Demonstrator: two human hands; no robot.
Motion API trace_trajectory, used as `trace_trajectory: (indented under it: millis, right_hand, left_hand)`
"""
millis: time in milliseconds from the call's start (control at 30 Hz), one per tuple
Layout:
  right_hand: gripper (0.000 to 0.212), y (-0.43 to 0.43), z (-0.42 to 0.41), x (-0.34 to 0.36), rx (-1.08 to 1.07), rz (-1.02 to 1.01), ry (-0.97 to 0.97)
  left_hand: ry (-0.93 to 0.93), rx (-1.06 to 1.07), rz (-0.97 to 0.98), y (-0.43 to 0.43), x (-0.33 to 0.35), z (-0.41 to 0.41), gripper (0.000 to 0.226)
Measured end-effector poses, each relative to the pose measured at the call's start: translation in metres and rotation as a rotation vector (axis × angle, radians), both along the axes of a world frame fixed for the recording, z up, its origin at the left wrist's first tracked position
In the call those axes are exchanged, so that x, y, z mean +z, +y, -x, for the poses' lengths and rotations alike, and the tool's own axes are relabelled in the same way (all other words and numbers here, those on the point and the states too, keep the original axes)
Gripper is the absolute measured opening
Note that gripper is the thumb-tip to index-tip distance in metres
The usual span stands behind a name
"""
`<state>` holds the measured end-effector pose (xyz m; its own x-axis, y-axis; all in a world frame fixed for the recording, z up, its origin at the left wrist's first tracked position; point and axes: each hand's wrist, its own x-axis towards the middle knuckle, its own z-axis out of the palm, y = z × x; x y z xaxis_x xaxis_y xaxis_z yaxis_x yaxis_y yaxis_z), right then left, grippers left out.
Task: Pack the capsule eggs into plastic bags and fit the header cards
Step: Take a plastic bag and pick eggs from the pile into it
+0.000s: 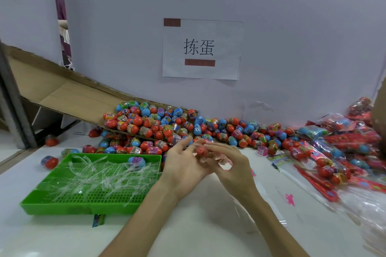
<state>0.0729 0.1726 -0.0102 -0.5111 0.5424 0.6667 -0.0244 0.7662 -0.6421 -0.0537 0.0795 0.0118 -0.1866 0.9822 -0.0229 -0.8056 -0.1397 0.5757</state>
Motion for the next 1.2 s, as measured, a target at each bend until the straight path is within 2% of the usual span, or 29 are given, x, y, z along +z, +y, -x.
trace_trajectory:
  millis: [200,267,367,467,633,733,833,933,1067,1200]
  right_hand:
    - [0.027,0.01,-0.007,0.008,0.138,0.502,0.116]
    - [0.024,0.01,-0.009,0.011,0.17,0.607,0.135]
    - [0.02,0.009,-0.009,0.014,0.209,0.705,0.134]
    - [0.023,0.009,-0.01,0.015,0.268,0.805,0.139]
    - [0.038,0.009,-0.01,0.017,0.315,0.857,0.113]
    - [0.031,0.008,-0.009,0.017,0.376,0.88,0.12]
    - [0.003,0.004,-0.007,0.015,0.418,0.879,0.172]
    - [0.032,0.005,-0.006,0.01,0.369,0.862,0.19]
    - [0.016,0.007,-0.005,0.009,0.35,0.879,0.176]
    - [0.017,0.013,-0.01,0.009,0.347,0.903,0.187]
  left_hand:
    - [0.464,0.08,0.136,0.008,-0.005,-0.004,0.035]
    - [0.611,0.125,0.168,0.01,-0.009,-0.003,0.029]
    - [0.719,0.212,0.176,0.008,-0.011,-0.004,0.02]
    - [0.735,0.345,0.177,0.006,-0.011,-0.001,0.033]
    - [0.726,0.425,0.087,0.004,-0.008,-0.006,0.017]
    - [0.762,0.434,0.028,0.002,-0.008,-0.007,0.017]
    - [0.77,0.438,0.009,0.004,-0.012,-0.006,0.02]
    - [0.699,0.445,0.028,0.008,-0.015,-0.007,0.014]
    - [0.664,0.417,0.027,0.008,-0.017,-0.006,0.014]
    - [0.71,0.37,0.071,0.009,-0.018,-0.011,0.027]
